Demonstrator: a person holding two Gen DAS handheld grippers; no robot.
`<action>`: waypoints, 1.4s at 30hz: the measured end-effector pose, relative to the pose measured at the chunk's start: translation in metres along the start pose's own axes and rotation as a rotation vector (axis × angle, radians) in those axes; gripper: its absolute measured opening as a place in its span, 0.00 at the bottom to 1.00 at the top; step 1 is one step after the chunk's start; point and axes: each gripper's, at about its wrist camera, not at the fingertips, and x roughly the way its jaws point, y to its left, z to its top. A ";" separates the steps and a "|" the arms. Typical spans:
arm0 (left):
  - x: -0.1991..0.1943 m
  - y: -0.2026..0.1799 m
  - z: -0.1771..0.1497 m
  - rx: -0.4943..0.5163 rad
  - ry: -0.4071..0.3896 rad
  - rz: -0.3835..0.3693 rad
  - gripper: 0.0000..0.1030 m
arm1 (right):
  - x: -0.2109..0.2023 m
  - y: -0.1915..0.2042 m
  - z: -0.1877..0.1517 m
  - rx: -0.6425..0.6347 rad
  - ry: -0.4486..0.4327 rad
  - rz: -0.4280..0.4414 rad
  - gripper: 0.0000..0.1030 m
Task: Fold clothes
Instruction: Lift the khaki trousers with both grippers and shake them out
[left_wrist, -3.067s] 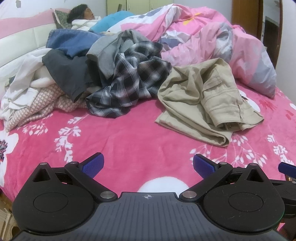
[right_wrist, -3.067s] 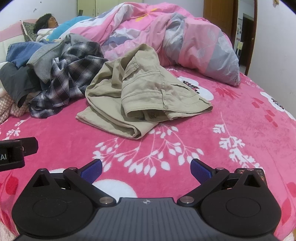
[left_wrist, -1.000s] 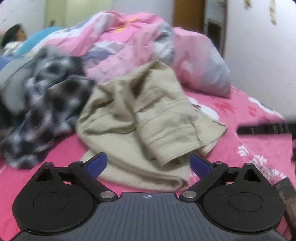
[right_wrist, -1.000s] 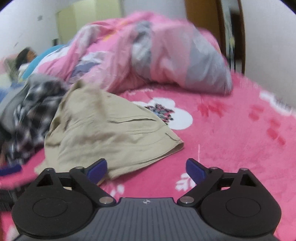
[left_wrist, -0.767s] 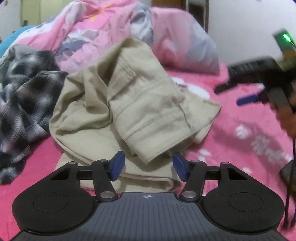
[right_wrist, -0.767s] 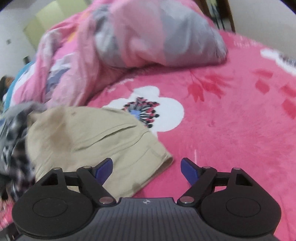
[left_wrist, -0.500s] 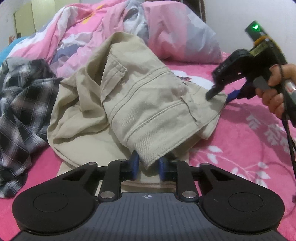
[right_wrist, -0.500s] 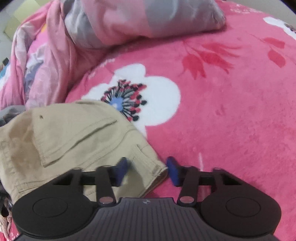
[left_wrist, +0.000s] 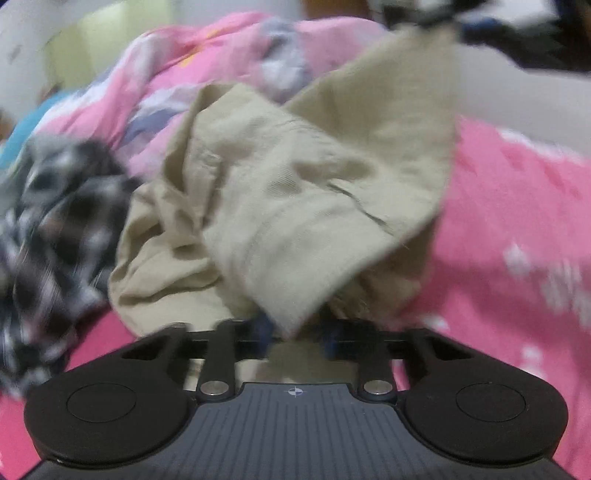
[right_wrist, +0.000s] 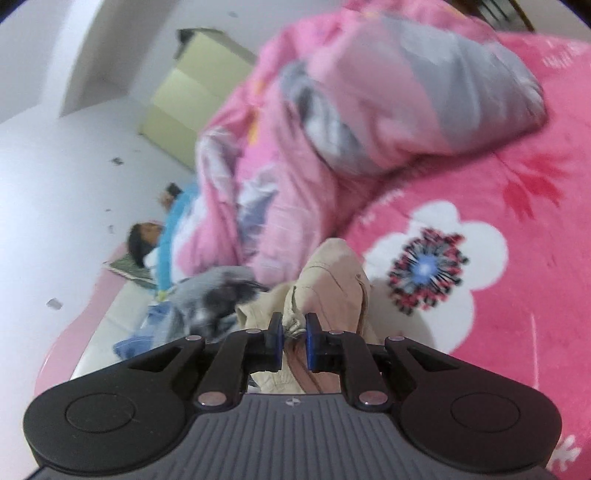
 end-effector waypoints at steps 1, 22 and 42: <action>-0.005 0.007 0.004 -0.038 -0.008 -0.001 0.03 | -0.005 0.006 0.000 -0.015 -0.008 0.006 0.13; -0.328 0.084 0.062 -0.207 -0.567 -0.320 0.01 | -0.243 0.186 -0.033 -0.356 -0.378 0.333 0.13; -0.291 0.186 -0.094 -0.631 -0.323 -0.266 0.01 | -0.138 0.241 -0.147 -0.461 -0.111 0.314 0.13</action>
